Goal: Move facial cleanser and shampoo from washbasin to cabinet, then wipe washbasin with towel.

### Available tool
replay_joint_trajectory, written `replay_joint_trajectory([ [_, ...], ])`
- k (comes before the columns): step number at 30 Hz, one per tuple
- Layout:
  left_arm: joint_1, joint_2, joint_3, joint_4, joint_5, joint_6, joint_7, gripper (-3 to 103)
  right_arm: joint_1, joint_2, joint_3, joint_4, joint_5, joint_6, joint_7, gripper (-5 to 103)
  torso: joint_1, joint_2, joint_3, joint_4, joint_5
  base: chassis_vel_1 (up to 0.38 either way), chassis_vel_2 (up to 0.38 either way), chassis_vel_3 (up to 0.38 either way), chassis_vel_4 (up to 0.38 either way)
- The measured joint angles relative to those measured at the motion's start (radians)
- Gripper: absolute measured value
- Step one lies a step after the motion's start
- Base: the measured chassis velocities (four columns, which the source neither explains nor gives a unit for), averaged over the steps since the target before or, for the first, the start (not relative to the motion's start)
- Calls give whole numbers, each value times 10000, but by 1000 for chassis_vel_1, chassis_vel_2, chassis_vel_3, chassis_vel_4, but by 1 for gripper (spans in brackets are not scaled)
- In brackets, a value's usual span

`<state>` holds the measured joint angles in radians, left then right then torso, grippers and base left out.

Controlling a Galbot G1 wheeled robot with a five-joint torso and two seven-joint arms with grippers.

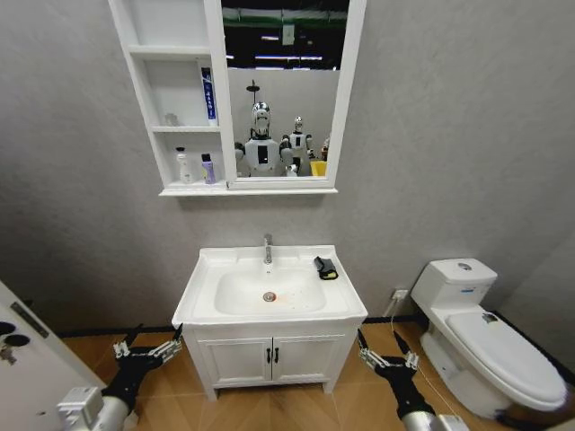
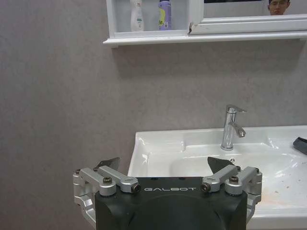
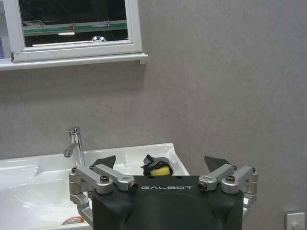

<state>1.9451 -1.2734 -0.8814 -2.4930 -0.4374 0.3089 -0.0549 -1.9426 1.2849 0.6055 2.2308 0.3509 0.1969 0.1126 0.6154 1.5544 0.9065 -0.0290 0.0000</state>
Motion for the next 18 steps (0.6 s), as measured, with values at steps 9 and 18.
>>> replay_joint_trajectory([
  [9,-69,46,31,40,-56,13,-33,100,433,-136,122,82,708,-381,-370,100,-1,0,0,2,0,0,0,0,0],
  [18,-96,65,45,54,-77,34,-52,100,722,-267,0,221,890,-582,-306,100,-3,0,-1,3,0,-53,48,58,-51],
])
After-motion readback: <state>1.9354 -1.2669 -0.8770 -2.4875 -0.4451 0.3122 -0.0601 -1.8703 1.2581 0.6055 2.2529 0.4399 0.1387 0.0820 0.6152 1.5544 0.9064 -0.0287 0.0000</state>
